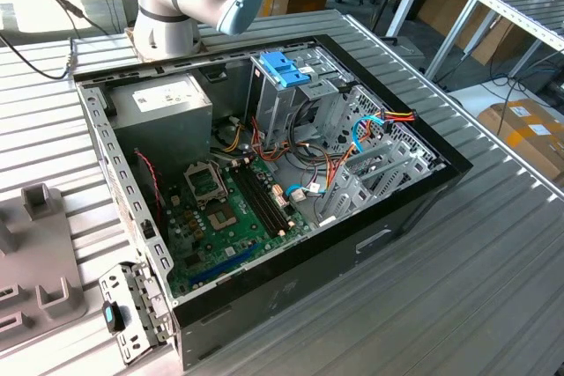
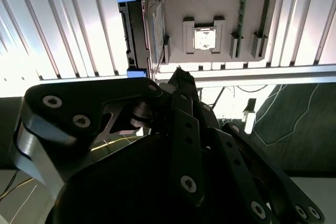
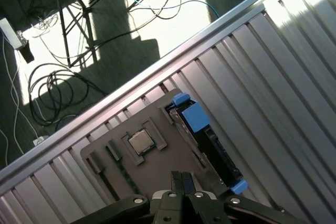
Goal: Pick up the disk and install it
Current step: 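Pick up the disk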
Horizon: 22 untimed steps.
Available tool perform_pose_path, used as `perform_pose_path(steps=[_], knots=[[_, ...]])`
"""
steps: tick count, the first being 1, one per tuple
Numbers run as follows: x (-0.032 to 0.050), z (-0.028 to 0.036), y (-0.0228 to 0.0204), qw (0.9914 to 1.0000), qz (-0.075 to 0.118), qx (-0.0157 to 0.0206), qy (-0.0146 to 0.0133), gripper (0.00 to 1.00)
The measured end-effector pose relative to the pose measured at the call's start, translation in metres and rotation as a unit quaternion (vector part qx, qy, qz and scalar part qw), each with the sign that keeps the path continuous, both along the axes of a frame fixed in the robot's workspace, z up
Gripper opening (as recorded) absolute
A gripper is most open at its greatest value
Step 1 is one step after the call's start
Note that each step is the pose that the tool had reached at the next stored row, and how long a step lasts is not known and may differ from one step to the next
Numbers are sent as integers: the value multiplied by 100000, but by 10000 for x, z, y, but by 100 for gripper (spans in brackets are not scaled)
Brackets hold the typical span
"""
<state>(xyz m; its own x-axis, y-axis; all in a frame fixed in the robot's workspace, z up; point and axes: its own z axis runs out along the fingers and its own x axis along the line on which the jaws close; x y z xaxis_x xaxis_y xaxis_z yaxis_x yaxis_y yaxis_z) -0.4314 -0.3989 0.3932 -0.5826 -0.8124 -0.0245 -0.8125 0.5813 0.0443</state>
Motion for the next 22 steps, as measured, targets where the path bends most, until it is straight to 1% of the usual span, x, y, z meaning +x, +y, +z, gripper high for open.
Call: perform_pose_path(steps=[14,22], knots=[[0,0,0,99985,1724,-1,0,11],[0,0,0,99957,2924,-1,2,11]])
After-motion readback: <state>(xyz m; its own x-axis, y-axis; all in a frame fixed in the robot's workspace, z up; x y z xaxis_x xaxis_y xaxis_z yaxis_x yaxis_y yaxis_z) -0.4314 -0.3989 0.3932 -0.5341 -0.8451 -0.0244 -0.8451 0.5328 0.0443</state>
